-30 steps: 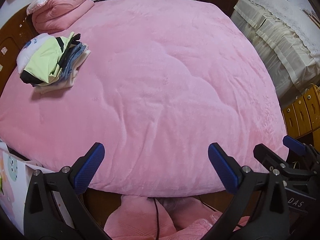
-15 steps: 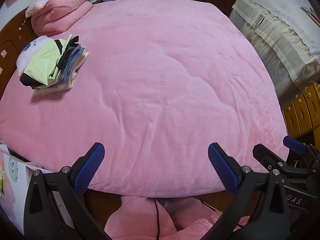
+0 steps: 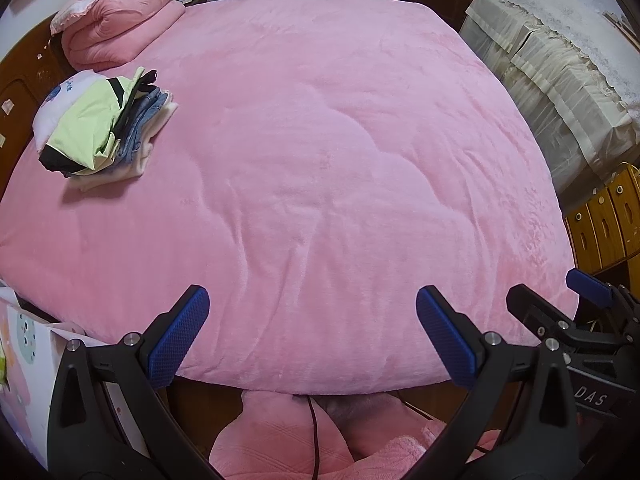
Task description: Fold large clothes
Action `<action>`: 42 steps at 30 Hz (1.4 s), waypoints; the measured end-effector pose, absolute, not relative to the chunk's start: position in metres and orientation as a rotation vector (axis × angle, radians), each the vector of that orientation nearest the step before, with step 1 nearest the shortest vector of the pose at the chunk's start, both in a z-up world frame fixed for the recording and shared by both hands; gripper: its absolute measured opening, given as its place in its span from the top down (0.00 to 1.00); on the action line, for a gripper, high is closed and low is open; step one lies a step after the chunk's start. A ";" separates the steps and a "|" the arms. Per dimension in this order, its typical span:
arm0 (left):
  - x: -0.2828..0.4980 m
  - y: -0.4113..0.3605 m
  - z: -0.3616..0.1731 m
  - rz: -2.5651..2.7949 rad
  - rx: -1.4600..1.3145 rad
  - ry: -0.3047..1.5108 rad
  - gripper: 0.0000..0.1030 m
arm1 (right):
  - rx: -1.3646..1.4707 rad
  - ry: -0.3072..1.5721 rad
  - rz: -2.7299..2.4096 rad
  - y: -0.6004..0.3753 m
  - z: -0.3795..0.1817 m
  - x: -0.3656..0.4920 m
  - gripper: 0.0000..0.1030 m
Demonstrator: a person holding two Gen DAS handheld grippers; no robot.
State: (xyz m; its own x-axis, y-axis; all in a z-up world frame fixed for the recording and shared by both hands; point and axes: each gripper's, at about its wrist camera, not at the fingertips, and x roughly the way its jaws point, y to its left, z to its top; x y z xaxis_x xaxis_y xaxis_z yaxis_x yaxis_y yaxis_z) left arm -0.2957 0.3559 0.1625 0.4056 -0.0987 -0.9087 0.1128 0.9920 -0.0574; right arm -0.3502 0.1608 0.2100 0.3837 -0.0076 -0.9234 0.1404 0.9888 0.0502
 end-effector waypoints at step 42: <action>-0.276 0.335 0.162 -0.114 0.101 1.132 0.00 | 0.140 1.207 -0.085 0.132 0.202 -0.329 0.00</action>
